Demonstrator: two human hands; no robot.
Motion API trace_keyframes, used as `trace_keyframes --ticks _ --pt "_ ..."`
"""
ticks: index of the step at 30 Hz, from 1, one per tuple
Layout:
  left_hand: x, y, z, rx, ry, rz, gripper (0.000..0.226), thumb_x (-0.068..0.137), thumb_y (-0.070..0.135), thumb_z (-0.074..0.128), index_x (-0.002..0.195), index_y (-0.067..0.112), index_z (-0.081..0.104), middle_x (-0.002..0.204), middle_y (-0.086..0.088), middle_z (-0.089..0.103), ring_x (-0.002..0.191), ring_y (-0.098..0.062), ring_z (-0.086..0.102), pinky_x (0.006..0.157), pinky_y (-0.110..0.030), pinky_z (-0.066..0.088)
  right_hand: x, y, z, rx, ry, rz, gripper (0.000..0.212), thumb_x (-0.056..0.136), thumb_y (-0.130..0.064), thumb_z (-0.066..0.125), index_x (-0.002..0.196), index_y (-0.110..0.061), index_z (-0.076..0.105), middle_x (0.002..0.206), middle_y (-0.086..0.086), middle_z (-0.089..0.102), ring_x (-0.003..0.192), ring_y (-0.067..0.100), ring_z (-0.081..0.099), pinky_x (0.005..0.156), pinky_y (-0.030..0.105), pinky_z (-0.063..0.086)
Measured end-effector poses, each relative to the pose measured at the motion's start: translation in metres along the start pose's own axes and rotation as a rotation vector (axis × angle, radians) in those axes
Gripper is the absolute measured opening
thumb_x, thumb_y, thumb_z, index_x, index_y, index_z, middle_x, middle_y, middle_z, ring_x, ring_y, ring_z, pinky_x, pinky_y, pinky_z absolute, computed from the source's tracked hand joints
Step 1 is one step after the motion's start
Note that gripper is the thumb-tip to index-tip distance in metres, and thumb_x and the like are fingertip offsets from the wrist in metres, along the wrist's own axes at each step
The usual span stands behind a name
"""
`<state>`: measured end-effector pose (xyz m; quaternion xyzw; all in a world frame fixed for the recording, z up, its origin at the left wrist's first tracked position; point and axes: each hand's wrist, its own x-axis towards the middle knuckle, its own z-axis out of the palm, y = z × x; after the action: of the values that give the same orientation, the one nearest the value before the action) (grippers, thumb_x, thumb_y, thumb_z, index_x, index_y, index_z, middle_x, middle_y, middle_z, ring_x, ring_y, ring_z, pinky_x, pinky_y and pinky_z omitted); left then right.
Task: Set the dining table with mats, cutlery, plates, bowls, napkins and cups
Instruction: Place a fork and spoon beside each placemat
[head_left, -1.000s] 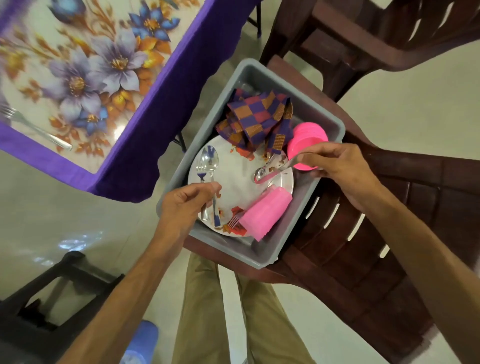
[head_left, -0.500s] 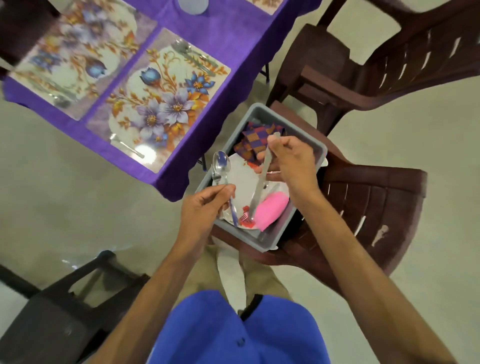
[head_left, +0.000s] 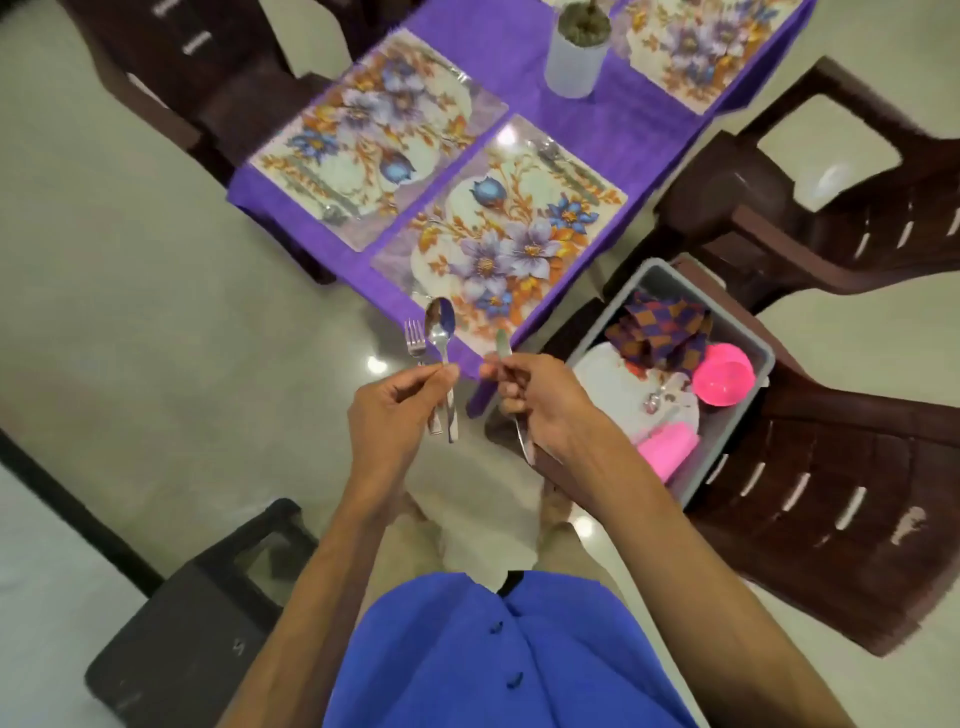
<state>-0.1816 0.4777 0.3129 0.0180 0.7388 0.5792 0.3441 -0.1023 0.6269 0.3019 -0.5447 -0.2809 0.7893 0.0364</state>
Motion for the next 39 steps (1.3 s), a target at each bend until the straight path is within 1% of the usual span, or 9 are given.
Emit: trace_keyframes --ticks 6,10,15,20,27,30,33,36,39 --pt "0.047 0.033 -0.143 -0.041 0.013 -0.018 0.015 0.085 0.034 0.086 0.088 0.019 0.085 0.074 -0.012 0.067 0.066 -0.019 0.054 0.058 -0.024 0.043 -0.008 0.034 0.138 0.048 -0.246 -0.067 0.031 0.108 -0.011 0.044 0.134 -0.004 0.059 0.116 0.014 0.076 0.076 0.022 0.067 0.065 0.03 0.058" --pt "0.076 0.059 -0.21 -0.067 0.041 -0.015 0.014 0.087 0.031 0.085 0.091 0.018 0.085 0.085 -0.014 0.077 0.068 -0.016 0.061 0.069 -0.031 0.053 -0.009 0.037 0.22 -0.12 -0.195 -0.117 0.026 0.11 -0.018 0.043 0.121 0.001 0.057 0.086 0.011 0.076 0.045 0.009 0.04 0.038 0.017 0.03" --pt "0.138 0.086 -0.26 -0.085 0.049 0.008 0.015 0.086 0.031 0.086 0.089 0.016 0.085 0.076 -0.012 0.073 0.063 -0.015 0.056 0.069 -0.032 0.052 0.019 0.027 0.309 -0.091 -0.195 -0.137 0.03 0.102 -0.013 0.048 0.121 0.006 0.061 0.067 0.007 0.058 0.048 0.009 0.03 0.04 0.02 0.026" --pt "0.218 0.126 -0.304 -0.105 0.026 0.025 0.012 0.087 0.029 0.085 0.091 0.018 0.086 0.083 -0.015 0.076 0.07 -0.016 0.061 0.073 -0.033 0.054 0.057 0.004 0.396 -0.082 -0.226 -0.263 0.027 0.099 -0.018 0.057 0.114 0.001 0.068 0.072 0.005 0.054 0.052 0.009 0.034 0.045 0.022 0.027" --pt "0.349 0.2 -0.376 -0.022 -0.027 0.072 0.012 0.09 0.031 0.081 0.095 0.02 0.086 0.086 -0.009 0.08 0.073 -0.011 0.068 0.072 -0.03 0.056 0.124 -0.039 0.535 -0.15 -0.231 -0.418 0.023 0.102 -0.025 0.062 0.111 -0.012 0.078 0.087 0.009 0.064 0.075 0.016 0.059 0.066 0.029 0.05" --pt "0.398 0.241 -0.413 0.013 -0.021 0.073 0.014 0.09 0.032 0.081 0.097 0.021 0.085 0.083 -0.003 0.08 0.069 -0.011 0.07 0.068 -0.027 0.057 0.141 -0.057 0.6 -0.078 -0.257 -0.384 0.021 0.099 -0.023 0.067 0.11 -0.01 0.079 0.088 0.011 0.062 0.075 0.014 0.056 0.066 0.028 0.047" --pt "0.446 0.276 -0.444 0.007 -0.036 0.063 0.014 0.089 0.033 0.082 0.098 0.024 0.085 0.088 -0.001 0.081 0.085 -0.023 0.077 0.082 -0.041 0.063 0.16 -0.076 0.652 -0.057 -0.25 -0.38 0.021 0.097 -0.022 0.071 0.11 -0.008 0.08 0.086 0.011 0.057 0.069 0.014 0.048 0.064 0.028 0.042" --pt "0.501 0.304 -0.471 -0.019 -0.059 0.034 0.013 0.087 0.033 0.083 0.096 0.023 0.086 0.09 0.0 0.081 0.092 -0.022 0.078 0.087 -0.04 0.062 0.192 -0.087 0.703 -0.038 -0.194 -0.399 0.018 0.093 -0.02 0.075 0.108 -0.01 0.081 0.092 0.015 0.059 0.071 0.016 0.046 0.061 0.027 0.041" --pt "0.567 0.328 -0.501 -0.021 -0.102 0.022 0.015 0.083 0.036 0.087 0.092 0.024 0.086 0.087 -0.002 0.081 0.081 -0.013 0.075 0.082 -0.036 0.061 0.229 -0.098 0.761 0.018 -0.115 -0.412 0.02 0.09 -0.014 0.078 0.11 -0.008 0.08 0.094 0.016 0.061 0.07 0.014 0.044 0.059 0.023 0.039"
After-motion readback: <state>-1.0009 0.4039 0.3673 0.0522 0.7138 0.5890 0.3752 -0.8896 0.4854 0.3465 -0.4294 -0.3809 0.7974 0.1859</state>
